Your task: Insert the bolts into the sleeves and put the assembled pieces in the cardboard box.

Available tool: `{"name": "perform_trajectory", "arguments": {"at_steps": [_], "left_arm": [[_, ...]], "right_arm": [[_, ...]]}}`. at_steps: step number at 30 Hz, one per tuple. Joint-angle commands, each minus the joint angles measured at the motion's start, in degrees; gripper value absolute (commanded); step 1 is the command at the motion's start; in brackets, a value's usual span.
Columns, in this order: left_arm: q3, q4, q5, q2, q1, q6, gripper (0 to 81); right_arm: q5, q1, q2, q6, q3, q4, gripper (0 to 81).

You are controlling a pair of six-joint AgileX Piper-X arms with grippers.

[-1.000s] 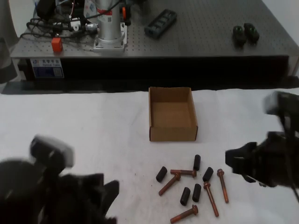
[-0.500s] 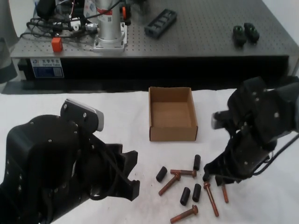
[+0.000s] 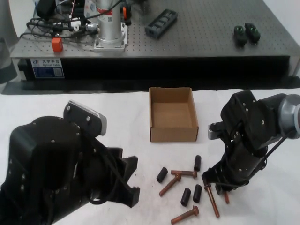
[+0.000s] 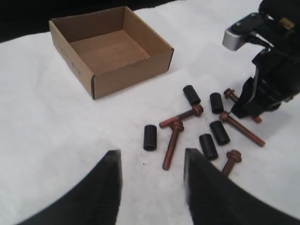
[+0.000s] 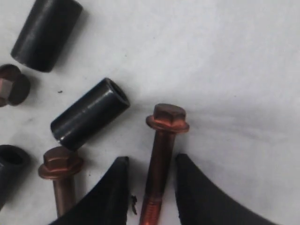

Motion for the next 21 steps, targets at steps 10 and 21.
{"name": "perform_trajectory", "arguments": {"at_steps": [10, 21], "left_arm": [[-10.79, 15.26, 4.40, 13.80, -0.14, 5.61, 32.2], [-32.82, 26.90, 4.12, 32.12, -0.14, 10.18, 32.2]], "right_arm": [[0.83, -0.66, 1.12, -1.61, -0.30, -2.88, 2.6], [-3.13, -1.51, -12.39, -1.15, 3.79, 1.04, 2.6]]}}
